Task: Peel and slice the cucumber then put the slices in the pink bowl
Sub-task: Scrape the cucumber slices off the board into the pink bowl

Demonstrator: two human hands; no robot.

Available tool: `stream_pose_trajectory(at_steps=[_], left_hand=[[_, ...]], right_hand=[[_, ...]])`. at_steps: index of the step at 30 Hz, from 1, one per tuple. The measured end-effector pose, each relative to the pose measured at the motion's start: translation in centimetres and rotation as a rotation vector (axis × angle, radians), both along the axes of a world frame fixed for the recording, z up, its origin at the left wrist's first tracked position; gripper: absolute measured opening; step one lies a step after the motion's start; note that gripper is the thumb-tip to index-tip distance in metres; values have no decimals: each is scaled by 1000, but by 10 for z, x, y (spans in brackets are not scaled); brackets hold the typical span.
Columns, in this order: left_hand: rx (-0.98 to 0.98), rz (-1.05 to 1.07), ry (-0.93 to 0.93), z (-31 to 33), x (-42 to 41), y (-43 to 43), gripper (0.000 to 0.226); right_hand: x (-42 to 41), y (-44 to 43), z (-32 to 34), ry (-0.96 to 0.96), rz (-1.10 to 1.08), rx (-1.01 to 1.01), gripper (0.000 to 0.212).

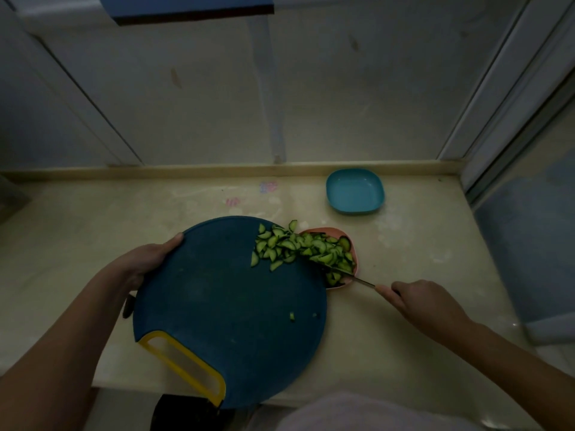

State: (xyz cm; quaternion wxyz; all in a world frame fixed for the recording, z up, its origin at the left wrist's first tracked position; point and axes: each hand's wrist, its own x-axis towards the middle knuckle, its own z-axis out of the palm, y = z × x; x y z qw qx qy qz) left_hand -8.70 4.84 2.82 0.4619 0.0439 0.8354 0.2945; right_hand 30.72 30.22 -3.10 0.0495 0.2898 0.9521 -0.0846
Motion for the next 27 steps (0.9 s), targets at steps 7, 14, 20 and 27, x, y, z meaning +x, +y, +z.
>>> stream_pose_trajectory(at_steps=[7, 14, 20, 27], left_hand=[[-26, 23, -8, 7, -9, -14, 81], [-9, 18, 9, 14, -1, -3, 64], [-4, -18, -56, 13, 18, 21, 64], [-10, -62, -55, 9, 25, 25, 65]], right_hand=[[10, 13, 18, -61, -43, -75, 114], [-8, 7, 35, 81, -84, -375, 96], [-51, -53, 39, 130, 65, -467, 52], [-59, -79, 34, 125, 90, -360, 47]])
